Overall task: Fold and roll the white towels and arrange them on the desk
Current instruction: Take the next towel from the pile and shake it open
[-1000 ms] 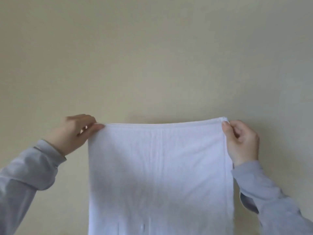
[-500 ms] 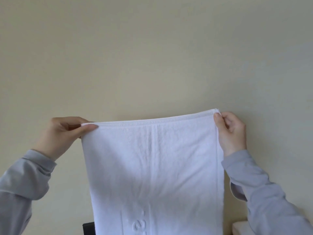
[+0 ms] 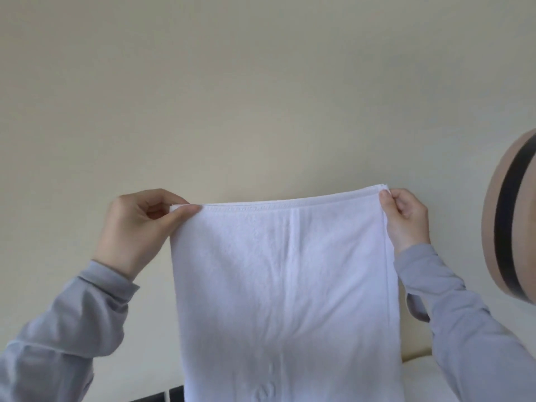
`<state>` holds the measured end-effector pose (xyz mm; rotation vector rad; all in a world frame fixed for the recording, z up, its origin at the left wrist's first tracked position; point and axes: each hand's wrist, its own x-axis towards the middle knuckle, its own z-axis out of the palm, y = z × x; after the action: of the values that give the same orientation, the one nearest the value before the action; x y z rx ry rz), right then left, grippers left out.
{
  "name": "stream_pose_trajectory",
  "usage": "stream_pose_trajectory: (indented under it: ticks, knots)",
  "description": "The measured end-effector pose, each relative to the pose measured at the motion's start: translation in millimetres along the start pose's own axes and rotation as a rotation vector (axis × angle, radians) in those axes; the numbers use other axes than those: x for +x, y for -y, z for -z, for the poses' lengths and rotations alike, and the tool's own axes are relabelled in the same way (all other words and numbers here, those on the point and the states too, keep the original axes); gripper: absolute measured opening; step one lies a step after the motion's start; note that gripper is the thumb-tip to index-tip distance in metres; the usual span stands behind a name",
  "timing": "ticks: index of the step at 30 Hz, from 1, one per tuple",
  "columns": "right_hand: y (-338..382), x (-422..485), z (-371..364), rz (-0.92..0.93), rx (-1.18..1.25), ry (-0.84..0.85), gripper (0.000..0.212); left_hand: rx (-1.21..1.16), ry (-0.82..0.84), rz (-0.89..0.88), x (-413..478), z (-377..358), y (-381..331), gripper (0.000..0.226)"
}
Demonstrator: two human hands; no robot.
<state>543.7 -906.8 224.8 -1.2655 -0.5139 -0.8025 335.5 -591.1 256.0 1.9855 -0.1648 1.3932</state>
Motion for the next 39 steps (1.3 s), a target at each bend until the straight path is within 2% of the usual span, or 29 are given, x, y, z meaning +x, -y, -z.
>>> stream_pose_trajectory:
  ticks: [3, 7, 13, 18, 21, 25, 29, 35, 39]
  knots:
    - [8, 29, 14, 0.029, -0.025, 0.017, 0.025, -0.026, -0.014, -0.040, -10, -19, -23, 0.011]
    - [15, 56, 9, 0.068, -0.064, 0.113, 0.018, -0.019, -0.045, 0.019, -37, -26, -28, 0.011]
    - [-14, 24, -37, 0.053, -0.137, 0.362, 0.016, -0.065, 0.035, 0.278, -130, -12, 9, 0.025]
    - [-87, -77, -91, -0.120, -0.159, 0.621, 0.018, 0.021, 0.050, 0.594, -243, 13, 56, 0.027]
    - [-127, -160, -128, -0.234, -0.171, 0.769, 0.018, 0.116, 0.042, 0.778, -310, 36, 84, 0.019]
    - [-163, -270, -175, -0.366, -0.183, 0.920, 0.017, 0.230, -0.020, 1.029, -384, 75, 116, 0.031]
    - [-182, -368, -228, -0.475, -0.192, 1.102, 0.019, 0.264, -0.058, 1.258, -441, 121, 139, 0.033]
    - [-193, -493, -297, -0.551, -0.234, 1.313, 0.021, 0.401, -0.198, 1.459, -511, 178, 166, 0.019]
    - [-198, -563, -334, -0.525, -0.296, 1.428, 0.019, 0.453, -0.211, 1.577, -553, 199, 180, 0.022]
